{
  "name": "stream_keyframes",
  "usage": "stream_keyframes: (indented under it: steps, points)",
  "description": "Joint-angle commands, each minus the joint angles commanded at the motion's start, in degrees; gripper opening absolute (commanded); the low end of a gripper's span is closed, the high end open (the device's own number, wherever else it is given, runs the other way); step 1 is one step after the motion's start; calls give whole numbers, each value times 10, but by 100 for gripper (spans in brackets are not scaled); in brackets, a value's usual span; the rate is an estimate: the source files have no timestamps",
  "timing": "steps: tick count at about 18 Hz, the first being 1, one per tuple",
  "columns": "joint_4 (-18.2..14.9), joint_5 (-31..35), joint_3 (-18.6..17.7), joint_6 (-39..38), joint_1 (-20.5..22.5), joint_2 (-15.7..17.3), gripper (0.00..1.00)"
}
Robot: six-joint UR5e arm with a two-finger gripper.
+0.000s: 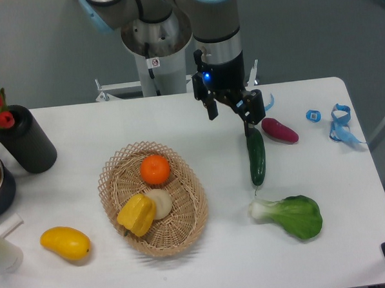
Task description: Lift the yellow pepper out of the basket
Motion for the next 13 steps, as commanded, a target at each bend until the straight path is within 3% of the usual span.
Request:
stream_keyframes:
  steps: [9, 13]
  points:
    - [20, -16, -10, -3, 2, -3, 100]
    - [40, -17, -20, -56, -2, -6, 100]
